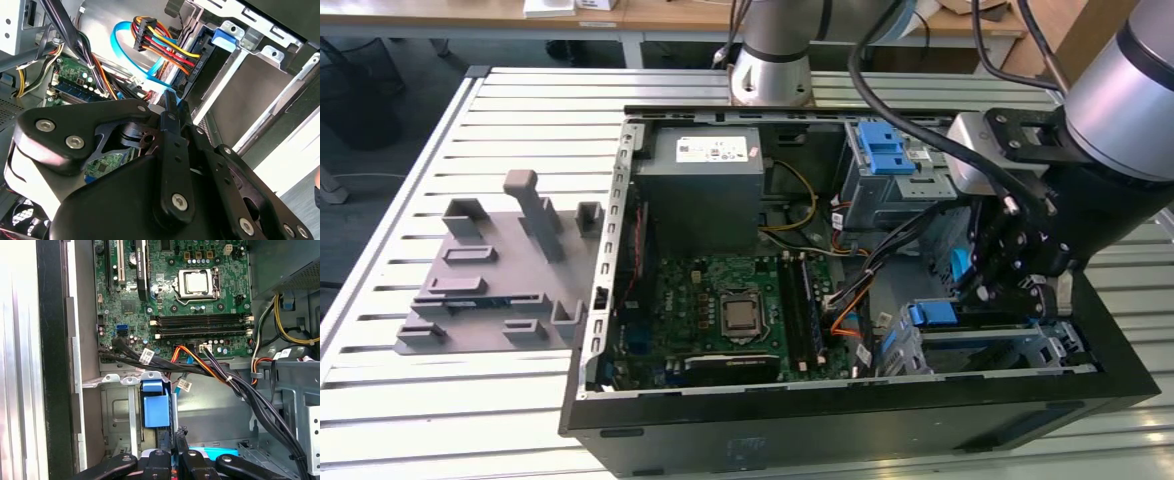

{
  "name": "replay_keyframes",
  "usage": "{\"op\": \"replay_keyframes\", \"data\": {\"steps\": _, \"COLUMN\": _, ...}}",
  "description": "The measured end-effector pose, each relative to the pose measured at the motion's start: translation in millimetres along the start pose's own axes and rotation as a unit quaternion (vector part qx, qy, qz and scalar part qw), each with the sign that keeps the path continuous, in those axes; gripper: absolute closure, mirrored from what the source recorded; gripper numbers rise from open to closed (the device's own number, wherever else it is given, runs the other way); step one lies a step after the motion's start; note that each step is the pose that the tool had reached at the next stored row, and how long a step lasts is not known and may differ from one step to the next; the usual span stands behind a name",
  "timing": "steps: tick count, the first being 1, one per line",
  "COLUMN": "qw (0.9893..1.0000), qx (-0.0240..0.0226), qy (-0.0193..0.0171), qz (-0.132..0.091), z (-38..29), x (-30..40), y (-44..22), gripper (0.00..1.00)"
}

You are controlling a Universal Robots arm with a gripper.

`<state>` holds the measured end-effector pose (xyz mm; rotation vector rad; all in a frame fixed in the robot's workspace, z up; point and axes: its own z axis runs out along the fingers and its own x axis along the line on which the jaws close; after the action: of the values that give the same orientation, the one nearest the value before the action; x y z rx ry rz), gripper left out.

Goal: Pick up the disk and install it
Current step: 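Insert the second disk wire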

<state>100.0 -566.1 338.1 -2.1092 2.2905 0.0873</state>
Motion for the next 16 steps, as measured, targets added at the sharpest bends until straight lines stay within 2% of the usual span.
{"op": "replay_keyframes", "data": {"steps": 2, "qw": 1.0, "qx": -0.0002, "qy": -0.0031, "qz": 0.0, "z": 0.6, "x": 1.7, "y": -0.2, "gripper": 0.84}}
{"op": "replay_keyframes", "data": {"steps": 16, "qw": 1.0, "qx": -0.0004, "qy": -0.0032, "qz": 0.0, "z": 2.9, "x": 1.6, "y": -6.1, "gripper": 0.84}}
